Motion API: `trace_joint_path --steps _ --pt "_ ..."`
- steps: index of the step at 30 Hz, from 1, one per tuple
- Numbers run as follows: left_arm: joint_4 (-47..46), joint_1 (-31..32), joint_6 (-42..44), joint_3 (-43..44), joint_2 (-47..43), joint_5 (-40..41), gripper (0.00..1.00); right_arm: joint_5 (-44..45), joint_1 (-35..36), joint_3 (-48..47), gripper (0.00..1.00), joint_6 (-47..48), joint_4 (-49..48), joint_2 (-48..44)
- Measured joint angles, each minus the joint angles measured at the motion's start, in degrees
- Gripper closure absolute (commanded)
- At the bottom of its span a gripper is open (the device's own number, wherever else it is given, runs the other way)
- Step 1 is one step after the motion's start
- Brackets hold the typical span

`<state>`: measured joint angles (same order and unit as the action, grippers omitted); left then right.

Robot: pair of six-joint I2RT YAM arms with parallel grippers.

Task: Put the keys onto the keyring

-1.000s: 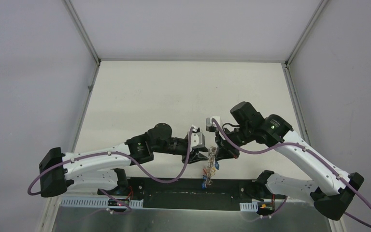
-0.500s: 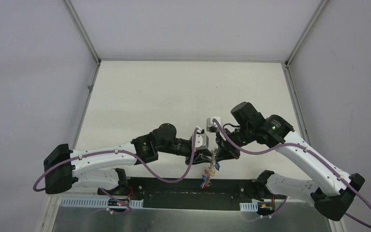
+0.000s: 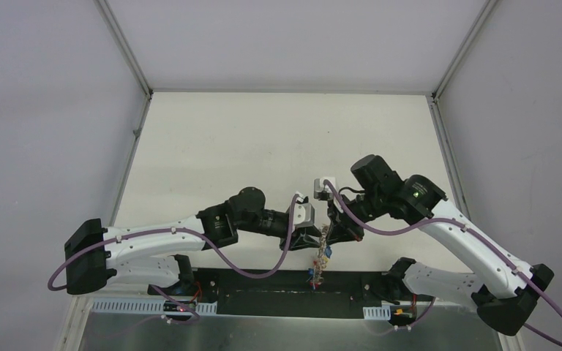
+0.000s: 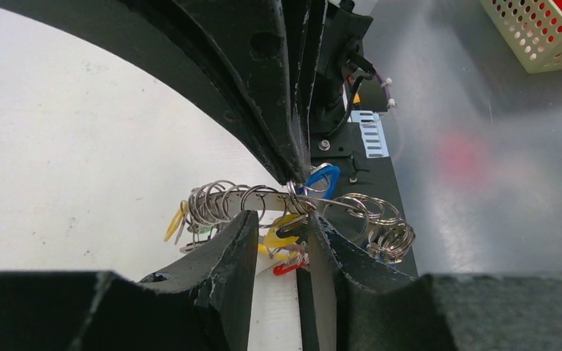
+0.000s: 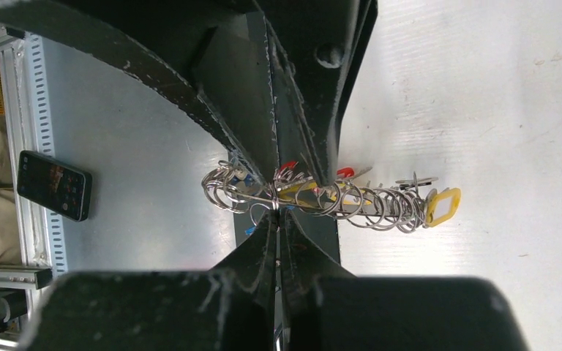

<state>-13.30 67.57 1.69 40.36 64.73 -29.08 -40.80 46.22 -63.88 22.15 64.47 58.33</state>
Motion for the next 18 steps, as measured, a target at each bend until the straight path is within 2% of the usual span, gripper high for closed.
trace_joint_path --steps 10,18 --pt "-3.2 0.3 -0.5 -0.9 -3.7 0.1 0.7 0.0 0.0 2.0 1.0 -0.2 -2.8 -2.6" --pt "-4.3 0.4 -0.9 -0.9 -3.4 0.5 0.69 0.0 0.0 2.2 1.0 -0.2 -3.4 -2.8"
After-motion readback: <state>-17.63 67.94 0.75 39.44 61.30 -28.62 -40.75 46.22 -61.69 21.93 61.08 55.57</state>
